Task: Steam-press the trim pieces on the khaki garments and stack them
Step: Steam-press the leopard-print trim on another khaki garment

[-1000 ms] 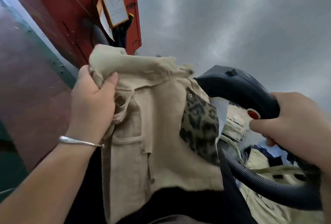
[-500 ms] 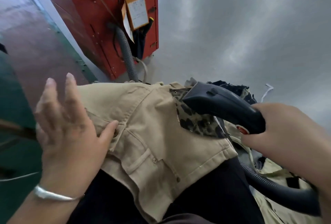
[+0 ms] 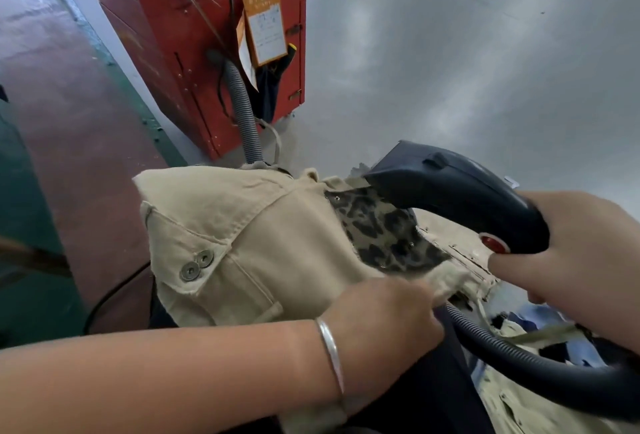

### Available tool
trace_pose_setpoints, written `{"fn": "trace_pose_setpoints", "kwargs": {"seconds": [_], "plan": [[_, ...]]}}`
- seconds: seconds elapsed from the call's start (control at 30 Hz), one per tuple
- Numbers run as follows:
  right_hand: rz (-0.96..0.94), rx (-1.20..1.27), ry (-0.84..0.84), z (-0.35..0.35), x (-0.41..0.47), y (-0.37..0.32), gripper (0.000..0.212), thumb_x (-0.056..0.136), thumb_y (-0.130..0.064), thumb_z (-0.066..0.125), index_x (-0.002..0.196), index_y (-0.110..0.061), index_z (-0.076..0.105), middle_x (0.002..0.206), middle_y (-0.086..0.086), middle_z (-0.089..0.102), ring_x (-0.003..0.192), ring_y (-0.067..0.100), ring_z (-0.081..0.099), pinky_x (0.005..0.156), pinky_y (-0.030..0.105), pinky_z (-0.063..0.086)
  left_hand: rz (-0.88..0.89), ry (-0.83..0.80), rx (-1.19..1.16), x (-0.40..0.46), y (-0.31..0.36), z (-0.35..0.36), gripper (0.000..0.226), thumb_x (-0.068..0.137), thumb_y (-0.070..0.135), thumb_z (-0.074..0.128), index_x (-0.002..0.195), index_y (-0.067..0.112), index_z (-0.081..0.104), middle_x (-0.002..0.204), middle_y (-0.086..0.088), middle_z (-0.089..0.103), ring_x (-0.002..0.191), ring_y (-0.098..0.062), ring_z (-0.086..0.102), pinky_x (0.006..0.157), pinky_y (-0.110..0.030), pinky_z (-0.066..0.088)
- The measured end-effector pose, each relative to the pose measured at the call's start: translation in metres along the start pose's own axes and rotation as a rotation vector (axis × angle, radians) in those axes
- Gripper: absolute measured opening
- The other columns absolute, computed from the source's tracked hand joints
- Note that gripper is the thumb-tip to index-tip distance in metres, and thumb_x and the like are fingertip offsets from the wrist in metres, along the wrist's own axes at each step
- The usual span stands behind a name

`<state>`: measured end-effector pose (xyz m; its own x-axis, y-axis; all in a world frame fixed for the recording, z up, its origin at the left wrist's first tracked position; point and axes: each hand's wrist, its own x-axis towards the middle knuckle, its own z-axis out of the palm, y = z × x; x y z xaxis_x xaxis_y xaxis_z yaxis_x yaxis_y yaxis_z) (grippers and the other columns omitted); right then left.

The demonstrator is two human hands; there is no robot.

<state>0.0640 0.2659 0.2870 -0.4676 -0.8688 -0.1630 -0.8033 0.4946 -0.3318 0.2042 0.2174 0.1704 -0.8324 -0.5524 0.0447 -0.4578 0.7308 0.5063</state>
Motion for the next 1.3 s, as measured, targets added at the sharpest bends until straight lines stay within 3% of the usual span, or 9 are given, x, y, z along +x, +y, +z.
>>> {"fn": "trace_pose_setpoints", "kwargs": {"seconds": [0.1,0.2,0.33,0.47,0.57,0.7,0.87,1.03,1.3], "plan": [[0.016,0.017,0.031,-0.010,0.000,0.007,0.023,0.059,-0.036,0.071,0.079,-0.036,0.059,0.043,-0.004,0.059,0.035,0.016,0.054,0.054,0.046,0.055,-0.101,0.113,-0.305,0.031,0.018,0.000,0.015,0.094,0.025,0.039,0.088,0.014,0.047,0.059,0.005,0.036,0.055,-0.014,0.034,0.051,-0.030,0.023],[0.071,-0.020,0.041,-0.015,0.002,0.017,0.016,0.060,-0.022,0.073,0.061,-0.023,0.058,0.041,-0.003,0.058,0.039,0.024,0.057,0.053,0.047,0.054,-0.061,-0.006,-0.142,0.038,0.027,0.013,0.020,0.096,0.026,0.032,0.087,0.013,0.044,0.077,-0.001,0.042,0.068,-0.023,0.041,0.048,-0.023,0.022],[0.141,-0.069,-0.029,-0.012,-0.001,0.021,0.021,0.056,-0.040,0.071,0.074,-0.039,0.061,0.044,-0.013,0.060,0.036,0.015,0.058,0.051,0.042,0.054,0.190,-0.085,0.155,-0.002,0.018,0.017,0.022,0.082,0.028,0.043,0.082,0.020,0.063,0.086,0.005,0.058,0.076,-0.016,0.054,0.059,-0.023,0.042],[0.148,-0.109,-0.103,-0.002,-0.002,0.029,0.050,0.059,-0.022,0.078,0.081,-0.059,0.052,0.052,-0.019,0.061,0.035,0.009,0.057,0.050,0.043,0.056,0.148,-0.009,0.213,-0.011,-0.001,0.017,0.045,0.080,0.037,0.062,0.111,0.004,0.068,0.111,-0.012,0.065,0.083,-0.023,0.060,0.063,-0.031,0.052],[0.142,-0.131,-0.106,-0.001,0.004,0.034,0.054,0.059,-0.020,0.078,0.080,-0.061,0.051,0.051,-0.021,0.060,0.034,0.008,0.056,0.049,0.042,0.056,0.003,-0.145,0.273,-0.006,0.000,0.004,0.071,0.084,0.052,0.044,0.132,-0.001,0.052,0.142,-0.020,0.045,0.095,-0.023,0.059,0.066,-0.028,0.053],[0.123,-0.160,-0.128,-0.006,0.016,0.032,0.051,0.057,-0.028,0.075,0.082,-0.064,0.049,0.054,-0.029,0.059,0.037,0.009,0.055,0.049,0.038,0.053,0.018,-0.196,0.289,0.005,0.004,0.009,0.078,0.099,0.051,0.021,0.147,-0.004,-0.006,0.154,-0.019,-0.018,0.122,-0.031,0.027,0.083,-0.040,0.040],[0.056,-0.218,-0.186,0.004,0.036,0.024,0.022,0.057,-0.035,0.070,0.070,-0.046,0.057,0.053,-0.022,0.059,0.043,0.008,0.055,0.045,0.027,0.039,0.018,-0.232,0.344,0.011,0.010,0.011,0.075,0.101,0.046,0.019,0.144,-0.007,-0.014,0.152,-0.024,-0.019,0.129,-0.035,0.021,0.083,-0.041,0.037],[0.008,-0.388,-0.287,0.018,0.060,0.004,0.011,0.074,-0.027,0.066,0.079,-0.029,0.056,0.062,-0.006,0.058,0.054,0.010,0.057,0.045,0.022,0.034,-0.039,-0.180,0.468,0.013,0.005,0.011,0.073,0.092,0.053,0.035,0.141,-0.001,0.037,0.147,-0.025,0.034,0.107,-0.025,0.055,0.066,-0.030,0.047],[-0.121,-0.346,-0.245,0.040,0.131,-0.048,0.006,0.081,-0.016,0.065,0.082,-0.010,0.061,0.060,0.001,0.052,0.048,0.013,0.050,0.040,0.017,0.035,-0.081,-0.254,0.438,0.012,0.006,0.014,0.071,0.076,0.061,0.047,0.120,0.008,0.064,0.126,-0.014,0.061,0.083,-0.015,0.062,0.050,-0.022,0.042]]}}
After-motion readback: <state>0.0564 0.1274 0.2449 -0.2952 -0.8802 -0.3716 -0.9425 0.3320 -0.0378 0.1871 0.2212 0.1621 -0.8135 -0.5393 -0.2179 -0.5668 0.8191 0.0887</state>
